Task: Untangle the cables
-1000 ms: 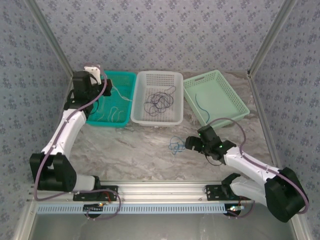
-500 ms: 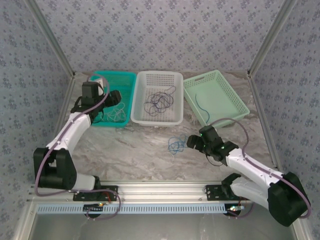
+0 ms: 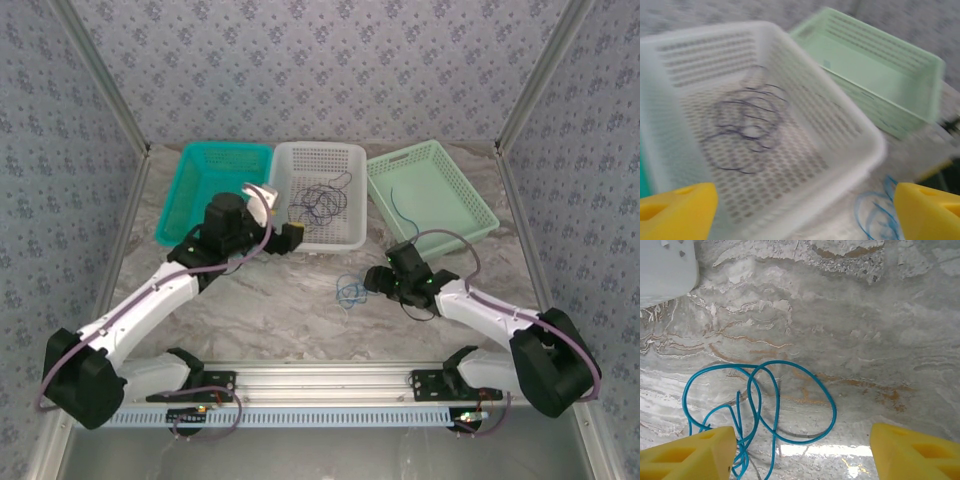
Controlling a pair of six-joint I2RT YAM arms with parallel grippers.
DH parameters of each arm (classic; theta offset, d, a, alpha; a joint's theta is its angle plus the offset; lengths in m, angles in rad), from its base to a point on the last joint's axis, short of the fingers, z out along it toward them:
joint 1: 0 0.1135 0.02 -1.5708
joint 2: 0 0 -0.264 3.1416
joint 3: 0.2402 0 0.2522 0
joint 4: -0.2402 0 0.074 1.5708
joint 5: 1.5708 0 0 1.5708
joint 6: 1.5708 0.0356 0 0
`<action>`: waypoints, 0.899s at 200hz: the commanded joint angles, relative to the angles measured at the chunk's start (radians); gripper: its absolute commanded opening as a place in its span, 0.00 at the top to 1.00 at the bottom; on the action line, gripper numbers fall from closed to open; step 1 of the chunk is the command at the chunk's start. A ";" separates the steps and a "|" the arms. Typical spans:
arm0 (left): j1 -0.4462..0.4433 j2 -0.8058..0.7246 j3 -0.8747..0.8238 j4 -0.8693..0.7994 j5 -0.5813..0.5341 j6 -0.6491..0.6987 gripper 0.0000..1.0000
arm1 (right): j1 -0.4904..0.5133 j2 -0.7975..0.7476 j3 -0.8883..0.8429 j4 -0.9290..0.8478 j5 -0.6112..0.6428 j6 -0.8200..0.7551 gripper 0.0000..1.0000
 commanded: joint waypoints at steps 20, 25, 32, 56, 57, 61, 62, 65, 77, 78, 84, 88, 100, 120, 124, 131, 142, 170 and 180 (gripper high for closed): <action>-0.121 0.036 -0.026 -0.051 0.240 0.128 0.17 | 0.006 -0.076 -0.003 -0.034 0.045 0.003 0.25; -0.145 0.049 -0.024 -0.052 0.240 0.132 0.18 | 0.003 -0.085 -0.005 -0.042 0.053 0.004 0.24; -0.174 0.068 -0.020 -0.058 0.234 0.144 0.18 | 0.001 -0.097 -0.006 -0.055 0.064 0.004 0.24; -0.270 0.183 0.049 -0.122 0.199 0.185 0.20 | -0.022 -0.134 -0.009 -0.079 0.051 -0.019 0.23; -0.273 0.189 0.054 -0.125 0.197 0.186 0.21 | -0.024 -0.135 -0.010 -0.079 0.049 -0.021 0.23; -0.282 0.213 0.070 -0.136 0.188 0.188 0.22 | -0.028 -0.141 -0.008 -0.081 0.041 -0.032 0.23; -0.284 0.219 0.074 -0.140 0.189 0.189 0.22 | -0.028 -0.143 -0.008 -0.082 0.038 -0.036 0.23; -0.289 0.237 0.086 -0.149 0.187 0.191 0.23 | -0.029 -0.147 -0.007 -0.084 0.034 -0.044 0.23; -0.307 0.311 0.137 -0.190 0.186 0.204 0.28 | -0.035 -0.163 0.001 -0.111 0.031 -0.079 0.24; -0.308 0.316 0.142 -0.194 0.186 0.204 0.29 | -0.035 -0.164 0.002 -0.114 0.032 -0.082 0.24; -0.316 0.348 0.167 -0.212 0.190 0.208 0.31 | -0.039 -0.172 0.009 -0.133 0.039 -0.098 0.25; -0.324 0.366 0.180 -0.222 0.193 0.213 0.32 | -0.041 -0.177 0.012 -0.150 0.043 -0.107 0.25; -0.346 0.410 0.213 -0.240 0.187 0.229 0.32 | -0.053 -0.194 0.018 -0.184 0.048 -0.127 0.27; -0.388 0.468 0.253 -0.264 0.148 0.268 0.32 | -0.074 -0.237 0.006 -0.206 0.053 -0.136 0.27; -0.394 0.481 0.264 -0.274 0.147 0.273 0.32 | -0.078 -0.247 0.002 -0.207 0.054 -0.134 0.26; -0.404 0.504 0.283 -0.290 0.145 0.281 0.33 | -0.087 -0.265 -0.007 -0.210 0.055 -0.133 0.26; -0.415 0.534 0.302 -0.308 0.138 0.286 0.33 | -0.099 -0.289 -0.017 -0.212 0.054 -0.129 0.26; -0.426 0.589 0.328 -0.338 0.134 0.300 0.37 | -0.132 -0.349 -0.038 -0.230 0.047 -0.127 0.25; -0.431 0.600 0.330 -0.342 0.127 0.306 0.38 | -0.146 -0.363 -0.043 -0.244 0.045 -0.128 0.24</action>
